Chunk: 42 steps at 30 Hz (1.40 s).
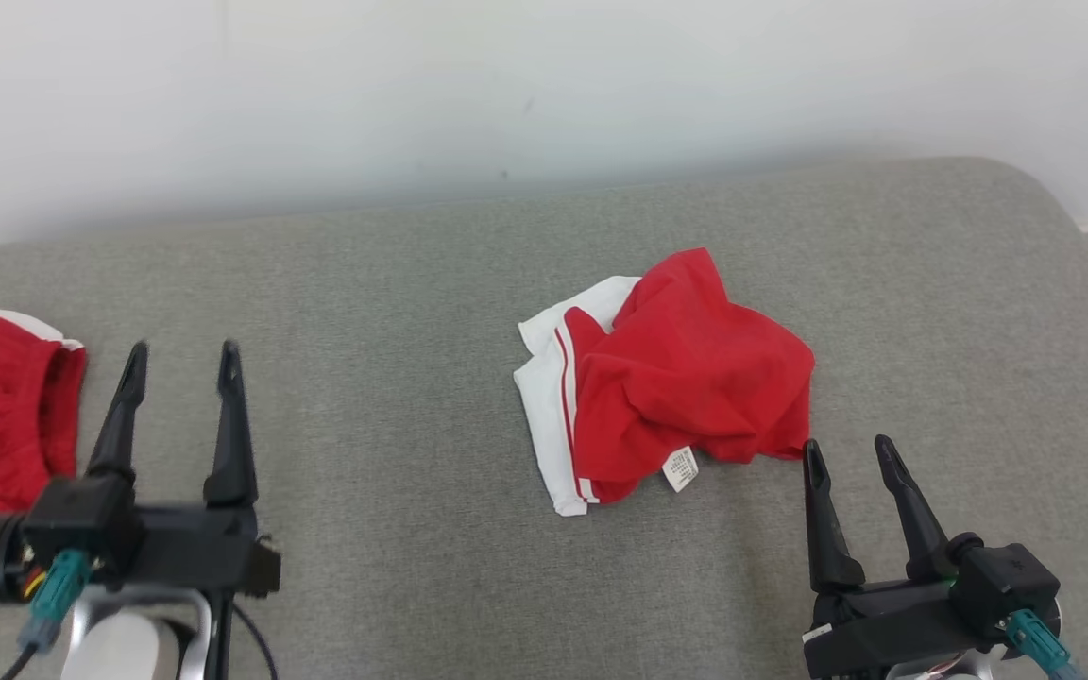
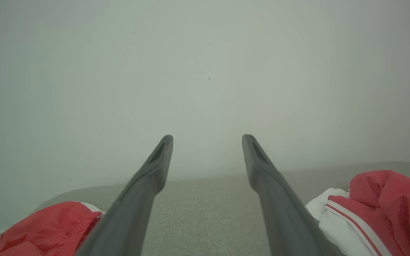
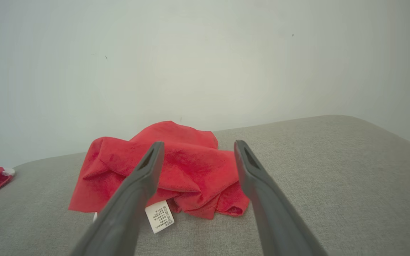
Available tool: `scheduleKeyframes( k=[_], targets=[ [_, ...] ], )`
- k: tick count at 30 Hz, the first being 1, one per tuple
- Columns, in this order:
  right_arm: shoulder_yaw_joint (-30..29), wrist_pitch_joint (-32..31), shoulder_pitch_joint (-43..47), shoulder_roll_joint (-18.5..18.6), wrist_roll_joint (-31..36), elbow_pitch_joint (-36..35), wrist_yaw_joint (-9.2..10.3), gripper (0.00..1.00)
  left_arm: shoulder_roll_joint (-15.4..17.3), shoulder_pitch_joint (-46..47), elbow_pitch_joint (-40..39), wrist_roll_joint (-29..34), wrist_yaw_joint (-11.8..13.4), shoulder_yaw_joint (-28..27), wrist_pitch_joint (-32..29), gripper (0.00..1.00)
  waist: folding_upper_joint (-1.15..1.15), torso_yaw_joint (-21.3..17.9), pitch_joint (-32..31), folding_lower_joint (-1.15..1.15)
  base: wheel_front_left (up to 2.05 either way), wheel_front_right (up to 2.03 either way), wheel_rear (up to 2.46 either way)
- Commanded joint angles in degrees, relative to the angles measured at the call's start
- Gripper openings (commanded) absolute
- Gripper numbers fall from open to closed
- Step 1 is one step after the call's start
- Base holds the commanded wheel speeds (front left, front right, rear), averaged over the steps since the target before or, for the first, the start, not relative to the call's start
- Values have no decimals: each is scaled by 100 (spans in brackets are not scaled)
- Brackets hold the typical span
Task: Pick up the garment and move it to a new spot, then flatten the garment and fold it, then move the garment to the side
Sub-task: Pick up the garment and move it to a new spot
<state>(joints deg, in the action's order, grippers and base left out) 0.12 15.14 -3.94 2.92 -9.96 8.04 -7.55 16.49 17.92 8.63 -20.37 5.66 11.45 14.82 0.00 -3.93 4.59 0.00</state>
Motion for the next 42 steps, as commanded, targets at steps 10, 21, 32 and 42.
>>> scheduleKeyframes(
  k=[10, 21, 32, 42],
  targets=[
    [-41, 1, 147, -7, 140, 23, 12, 100, 187, -1009, -407, 136, 240, 21, 15, 100, 0, 272, -179, 0, 0, 0, 0],
    [93, 1, 314, -8, 206, 143, 12, 100, 11, -1755, -472, 41, 448, 34, 31, 100, 0, 237, -449, 0, 0, 0, 0],
    [60, 1, 391, -8, 280, 211, 12, 100, -75, -2256, -542, 31, 582, -134, 38, 100, 0, 187, -579, 0, 0, 0, 0],
    [83, 1, 425, -8, 321, 285, 12, 100, -94, -2449, -825, 271, 335, -412, 42, 100, 0, 151, -643, 0, 0, 0, 0]
  ],
)
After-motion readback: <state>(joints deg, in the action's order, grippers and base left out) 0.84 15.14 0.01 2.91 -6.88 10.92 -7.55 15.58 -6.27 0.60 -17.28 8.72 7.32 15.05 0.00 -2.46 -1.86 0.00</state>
